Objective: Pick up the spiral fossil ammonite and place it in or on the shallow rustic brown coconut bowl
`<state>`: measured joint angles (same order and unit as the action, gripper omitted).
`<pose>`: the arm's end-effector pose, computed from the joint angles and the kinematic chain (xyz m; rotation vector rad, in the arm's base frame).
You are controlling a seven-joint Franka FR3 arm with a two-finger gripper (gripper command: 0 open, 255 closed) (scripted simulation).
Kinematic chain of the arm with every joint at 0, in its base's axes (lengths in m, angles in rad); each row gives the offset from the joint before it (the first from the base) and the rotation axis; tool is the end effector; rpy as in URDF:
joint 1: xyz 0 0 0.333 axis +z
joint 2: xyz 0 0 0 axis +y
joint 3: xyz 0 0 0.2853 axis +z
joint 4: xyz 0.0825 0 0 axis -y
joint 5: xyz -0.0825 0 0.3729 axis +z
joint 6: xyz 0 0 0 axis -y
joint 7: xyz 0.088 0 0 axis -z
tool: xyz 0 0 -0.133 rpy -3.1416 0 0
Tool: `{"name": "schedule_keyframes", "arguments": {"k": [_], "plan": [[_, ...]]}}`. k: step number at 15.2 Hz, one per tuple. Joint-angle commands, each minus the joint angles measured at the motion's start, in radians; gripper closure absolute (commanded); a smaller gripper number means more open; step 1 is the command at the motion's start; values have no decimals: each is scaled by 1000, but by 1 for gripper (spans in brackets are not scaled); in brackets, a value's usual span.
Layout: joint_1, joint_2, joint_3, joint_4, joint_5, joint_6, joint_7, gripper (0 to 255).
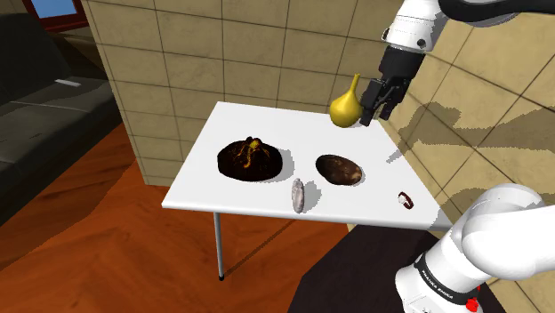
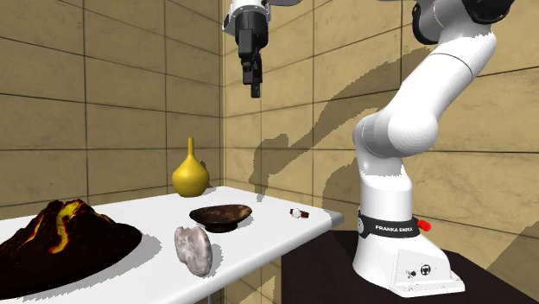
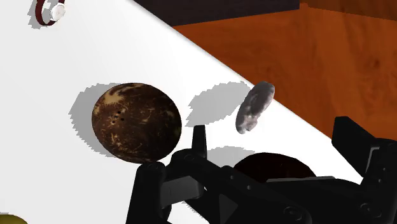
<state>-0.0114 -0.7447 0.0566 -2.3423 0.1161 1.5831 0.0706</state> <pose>0.3277 0.0330 0.5368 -3.0639 0.0658 0.0293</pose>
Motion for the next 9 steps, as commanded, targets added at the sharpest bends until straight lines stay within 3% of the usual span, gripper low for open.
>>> {"name": "schedule_keyframes", "arguments": {"k": [1, 9], "plan": [[0, 0, 0, 0, 0, 0, 0, 0], [-15, 97, 53, -188, 74, 302, 105, 0]]}}
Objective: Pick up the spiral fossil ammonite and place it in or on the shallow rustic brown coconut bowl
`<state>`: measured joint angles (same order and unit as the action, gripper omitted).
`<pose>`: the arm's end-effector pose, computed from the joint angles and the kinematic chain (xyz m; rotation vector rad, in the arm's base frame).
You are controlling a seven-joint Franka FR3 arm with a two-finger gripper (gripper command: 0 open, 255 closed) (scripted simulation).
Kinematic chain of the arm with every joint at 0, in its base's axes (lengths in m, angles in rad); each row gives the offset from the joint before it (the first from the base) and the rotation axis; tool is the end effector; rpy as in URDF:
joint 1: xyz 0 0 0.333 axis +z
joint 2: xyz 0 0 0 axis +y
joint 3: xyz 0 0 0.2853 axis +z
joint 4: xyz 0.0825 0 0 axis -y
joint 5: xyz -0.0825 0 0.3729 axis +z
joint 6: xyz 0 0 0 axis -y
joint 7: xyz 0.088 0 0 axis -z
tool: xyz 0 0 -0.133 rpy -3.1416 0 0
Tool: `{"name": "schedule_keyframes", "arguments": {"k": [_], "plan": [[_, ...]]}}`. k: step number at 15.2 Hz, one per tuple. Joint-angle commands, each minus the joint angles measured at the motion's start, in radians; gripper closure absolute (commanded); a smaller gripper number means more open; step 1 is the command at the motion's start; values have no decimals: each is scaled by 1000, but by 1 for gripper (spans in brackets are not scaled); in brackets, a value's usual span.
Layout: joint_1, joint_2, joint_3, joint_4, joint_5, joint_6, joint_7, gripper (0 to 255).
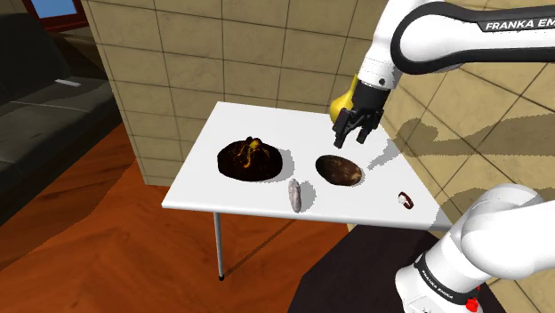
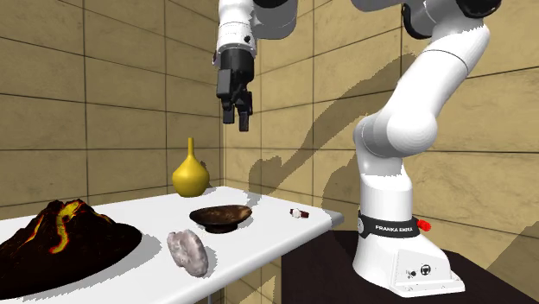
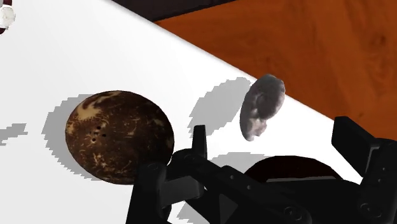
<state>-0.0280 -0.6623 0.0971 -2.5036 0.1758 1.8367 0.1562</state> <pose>0.3574 0.0431 0.4546 -3.0238 0.2341 0.0253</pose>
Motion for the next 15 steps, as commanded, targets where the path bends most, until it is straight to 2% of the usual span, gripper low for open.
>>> {"name": "schedule_keyframes", "arguments": {"k": [1, 8, 15], "plan": [[1, 35, 19, -44, 24, 88, 31, 0], [-2, 229, 67, -123, 94, 380, 106, 0], [3, 502, 101, -120, 166, 670, 162, 0]]}}
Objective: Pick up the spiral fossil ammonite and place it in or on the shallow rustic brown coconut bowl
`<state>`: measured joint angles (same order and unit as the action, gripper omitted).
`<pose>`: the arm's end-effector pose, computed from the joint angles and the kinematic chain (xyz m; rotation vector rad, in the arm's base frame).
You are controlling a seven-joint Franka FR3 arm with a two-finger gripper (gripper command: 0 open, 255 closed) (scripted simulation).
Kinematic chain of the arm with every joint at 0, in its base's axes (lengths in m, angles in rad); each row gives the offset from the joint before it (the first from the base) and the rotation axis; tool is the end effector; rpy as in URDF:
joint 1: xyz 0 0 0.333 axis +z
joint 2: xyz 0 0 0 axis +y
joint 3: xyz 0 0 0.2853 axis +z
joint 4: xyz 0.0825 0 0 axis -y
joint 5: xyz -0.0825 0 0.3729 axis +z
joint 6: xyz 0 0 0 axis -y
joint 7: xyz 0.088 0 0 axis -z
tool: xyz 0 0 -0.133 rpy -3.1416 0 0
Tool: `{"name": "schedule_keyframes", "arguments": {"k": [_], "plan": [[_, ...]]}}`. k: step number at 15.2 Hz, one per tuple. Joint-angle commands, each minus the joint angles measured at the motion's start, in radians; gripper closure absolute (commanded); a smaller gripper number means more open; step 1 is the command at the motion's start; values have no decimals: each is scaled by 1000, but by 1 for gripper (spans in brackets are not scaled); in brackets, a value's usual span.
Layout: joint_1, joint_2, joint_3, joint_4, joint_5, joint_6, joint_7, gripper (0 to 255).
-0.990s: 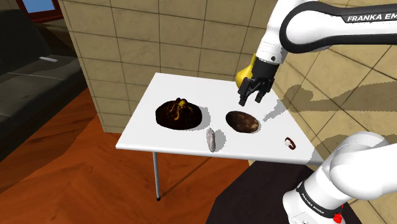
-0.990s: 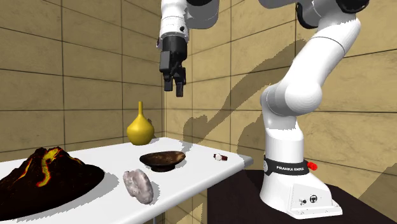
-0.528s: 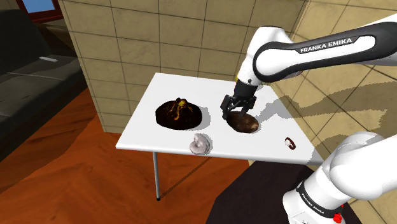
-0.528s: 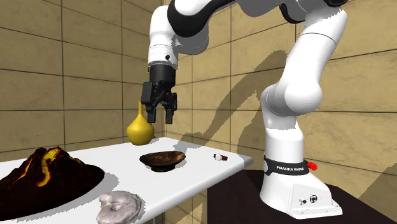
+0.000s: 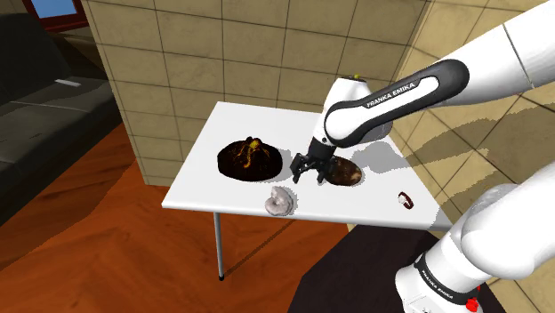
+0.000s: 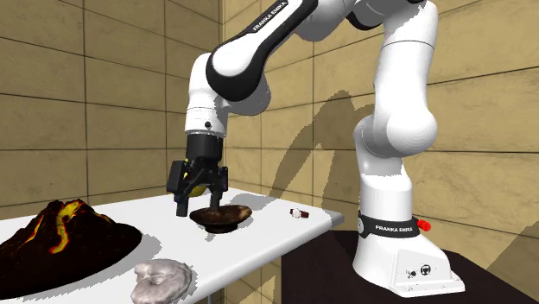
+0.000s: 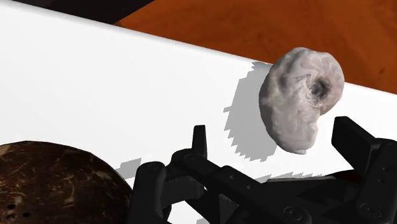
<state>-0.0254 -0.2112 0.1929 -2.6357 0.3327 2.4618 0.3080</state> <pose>0.4154 0.0710 0.2716 -2.9055 0.5885 0.0049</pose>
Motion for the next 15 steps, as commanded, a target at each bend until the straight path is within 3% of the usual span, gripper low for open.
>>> {"name": "schedule_keyframes", "arguments": {"k": [1, 9, 15], "plan": [[2, 95, 9, 20, 19, 84, 16, 0], [17, 213, 21, 17, 47, 208, -1, 0], [17, 213, 21, 17, 47, 208, -1, 0]]}}
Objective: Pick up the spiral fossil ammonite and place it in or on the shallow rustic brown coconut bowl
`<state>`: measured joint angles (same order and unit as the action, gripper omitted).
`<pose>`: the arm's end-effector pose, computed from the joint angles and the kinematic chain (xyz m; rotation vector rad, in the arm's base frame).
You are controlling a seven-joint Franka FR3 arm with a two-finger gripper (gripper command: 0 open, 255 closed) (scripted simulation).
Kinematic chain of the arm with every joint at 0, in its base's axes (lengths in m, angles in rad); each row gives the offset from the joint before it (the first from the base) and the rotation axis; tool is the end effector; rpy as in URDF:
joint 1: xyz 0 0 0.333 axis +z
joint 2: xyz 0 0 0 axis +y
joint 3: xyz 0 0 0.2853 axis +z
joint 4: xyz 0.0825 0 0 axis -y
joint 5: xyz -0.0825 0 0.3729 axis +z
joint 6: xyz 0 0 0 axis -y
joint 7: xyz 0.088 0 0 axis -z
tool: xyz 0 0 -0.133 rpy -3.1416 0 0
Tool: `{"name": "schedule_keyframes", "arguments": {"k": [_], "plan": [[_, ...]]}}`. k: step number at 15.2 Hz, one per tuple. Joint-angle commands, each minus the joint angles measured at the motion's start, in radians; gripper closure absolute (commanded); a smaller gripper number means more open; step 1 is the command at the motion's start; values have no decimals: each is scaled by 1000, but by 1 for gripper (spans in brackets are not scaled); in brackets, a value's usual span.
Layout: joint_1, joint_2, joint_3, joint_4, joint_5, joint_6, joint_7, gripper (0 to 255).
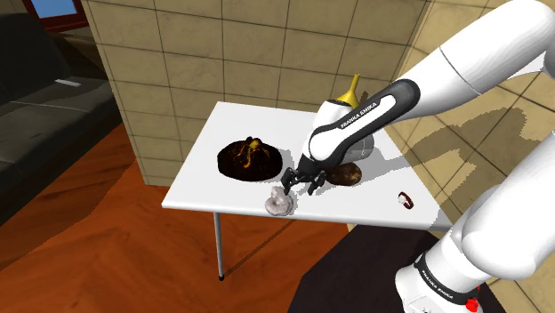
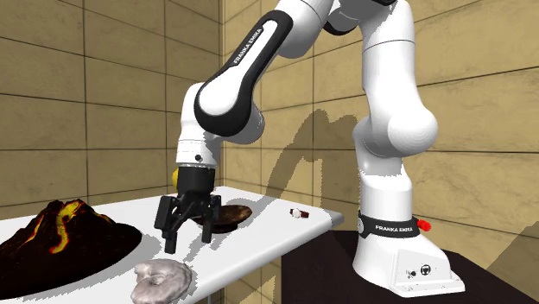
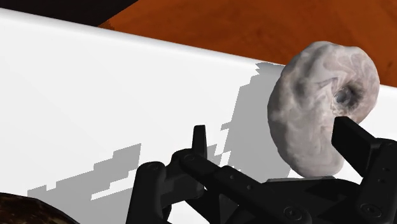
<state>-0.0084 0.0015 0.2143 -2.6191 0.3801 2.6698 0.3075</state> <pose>0.4256 0.0821 0.2067 -2.8845 0.6403 -0.0014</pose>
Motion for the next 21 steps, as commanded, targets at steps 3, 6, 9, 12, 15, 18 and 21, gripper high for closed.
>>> {"name": "schedule_keyframes", "arguments": {"k": [3, 6, 9, 12, 15, 18, 21], "plan": [[0, 0, 0, 0, 0, 0, 0, 255], [0, 0, 0, 0, 0, 0, 0, 255], [0, 0, 0, 0, 0, 0, 0, 255], [0, 0, 0, 0, 0, 0, 0, 255], [-6, 69, -8, 117, -60, -87, 14, 0], [-5, 181, -16, 304, -129, -220, 26, 0], [1, 227, -16, 340, -140, -222, 27, 0]]}}
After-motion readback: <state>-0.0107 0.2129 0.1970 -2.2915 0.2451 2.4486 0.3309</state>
